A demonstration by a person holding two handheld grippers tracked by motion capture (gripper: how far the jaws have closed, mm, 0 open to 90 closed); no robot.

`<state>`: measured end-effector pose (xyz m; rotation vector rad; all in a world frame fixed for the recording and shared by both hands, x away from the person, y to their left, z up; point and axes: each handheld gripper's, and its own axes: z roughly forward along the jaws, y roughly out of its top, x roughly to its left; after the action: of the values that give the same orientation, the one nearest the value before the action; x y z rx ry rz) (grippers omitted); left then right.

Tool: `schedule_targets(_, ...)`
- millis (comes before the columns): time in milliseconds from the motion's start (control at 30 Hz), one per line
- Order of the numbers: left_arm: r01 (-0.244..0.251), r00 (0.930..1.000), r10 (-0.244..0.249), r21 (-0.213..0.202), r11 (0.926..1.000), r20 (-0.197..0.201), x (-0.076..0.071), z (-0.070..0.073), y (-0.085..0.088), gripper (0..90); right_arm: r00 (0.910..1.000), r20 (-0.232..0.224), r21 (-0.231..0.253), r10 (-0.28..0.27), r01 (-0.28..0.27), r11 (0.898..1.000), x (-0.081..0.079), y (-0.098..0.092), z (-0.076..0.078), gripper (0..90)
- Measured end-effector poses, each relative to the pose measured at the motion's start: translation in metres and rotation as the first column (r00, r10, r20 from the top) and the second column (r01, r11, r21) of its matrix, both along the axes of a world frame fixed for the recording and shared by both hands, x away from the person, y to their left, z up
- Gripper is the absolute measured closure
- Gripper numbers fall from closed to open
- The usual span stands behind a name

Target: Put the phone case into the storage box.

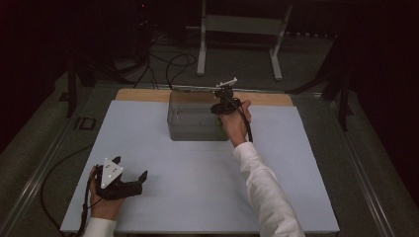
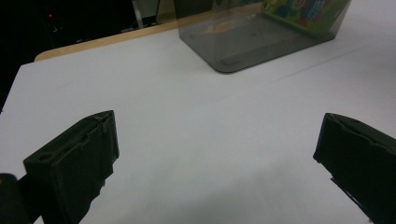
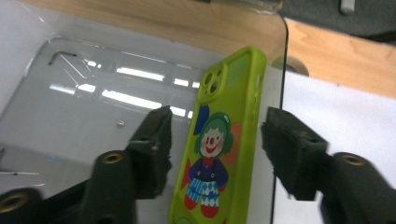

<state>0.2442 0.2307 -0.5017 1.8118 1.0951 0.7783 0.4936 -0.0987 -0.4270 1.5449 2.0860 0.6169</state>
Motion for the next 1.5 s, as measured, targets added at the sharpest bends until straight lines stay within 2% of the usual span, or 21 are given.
schedule_targets(100, 0.0, 1.0, 0.0, -0.001, 1.0, 0.0, 0.0, 0.0, 0.0, 0.0, 0.9997, 0.013, -0.018, 0.022, -0.022, 1.0, -0.003, -0.002, 0.004, 32.2)
schedule_targets(167, 0.001, 1.0, -0.001, 0.0, 1.0, 0.0, 0.0, 0.0, 0.0, 0.0, 0.9995, 0.015, -0.021, 0.029, -0.028, 0.999, -0.004, -0.004, 0.005, 31.2)
schedule_targets(200, 0.001, 1.0, -0.001, 0.001, 1.0, 0.002, 0.0, 0.0, -0.001, 0.0, 0.9993, 0.018, -0.017, 0.034, -0.034, 0.999, -0.007, -0.006, 0.009, 27.2)
schedule_targets(433, 0.002, 1.0, -0.002, 0.001, 1.0, 0.002, 0.0, 0.0, 0.0, 0.0, 0.9933, 0.064, 0.004, 0.096, -0.096, 0.995, -0.015, -0.011, 0.02, 17.8)
schedule_targets(533, 0.004, 1.0, -0.004, -0.006, 1.0, 0.0, 0.0, 0.0, 0.0, 0.0, 0.9791, 0.101, 0.025, 0.177, -0.18, 0.983, -0.024, -0.013, 0.024, 14.1)
schedule_targets(667, 0.004, 1.0, -0.004, -0.016, 0.9999, -0.001, 0.0, 0.0, 0.0, 0.0, 0.9633, 0.153, 0.063, 0.22, -0.232, 0.971, -0.036, -0.016, 0.029, 12.6)
schedule_targets(767, 0.004, 1.0, -0.004, -0.017, 0.9998, -0.001, 0.001, 0.0, 0.0, 0.0, 0.9522, 0.175, 0.06, 0.25, -0.264, 0.963, -0.044, -0.018, 0.031, 11.8)
schedule_targets(967, 0.004, 1.0, -0.004, -0.03, 0.9995, -0.002, 0.001, 0.0, 0.001, 0.0, 0.9423, 0.207, 0.101, 0.263, -0.288, 0.952, -0.058, -0.026, 0.035, 11.6)
schedule_targets(1167, 0.003, 1.0, -0.003, -0.04, 0.9992, 0.0, 0.001, 0.001, 0.003, 0.0, 0.9329, 0.208, 0.121, 0.294, -0.322, 0.939, -0.072, -0.035, 0.031, 10.5)
schedule_targets(1267, 0.003, 1.0, -0.003, -0.04, 0.9992, 0.002, 0.001, 0.001, 0.003, 0.0, 0.9314, 0.212, 0.115, 0.296, -0.325, 0.939, -0.08, -0.039, 0.027, 9.6)
schedule_targets(1400, 0.002, 1.0, -0.002, -0.04, 0.9992, 0.002, 0.001, 0.001, 0.003, 0.0, 0.9251, 0.226, 0.104, 0.306, -0.335, 0.937, -0.092, -0.046, 0.022, 9.2)
schedule_targets(1500, 0.001, 1.0, -0.001, -0.043, 0.9991, 0.003, 0.0, 0.001, 0.003, 0.0, 0.9237, 0.238, 0.124, 0.3, -0.335, 0.934, -0.1, -0.054, 0.018, 9.2)
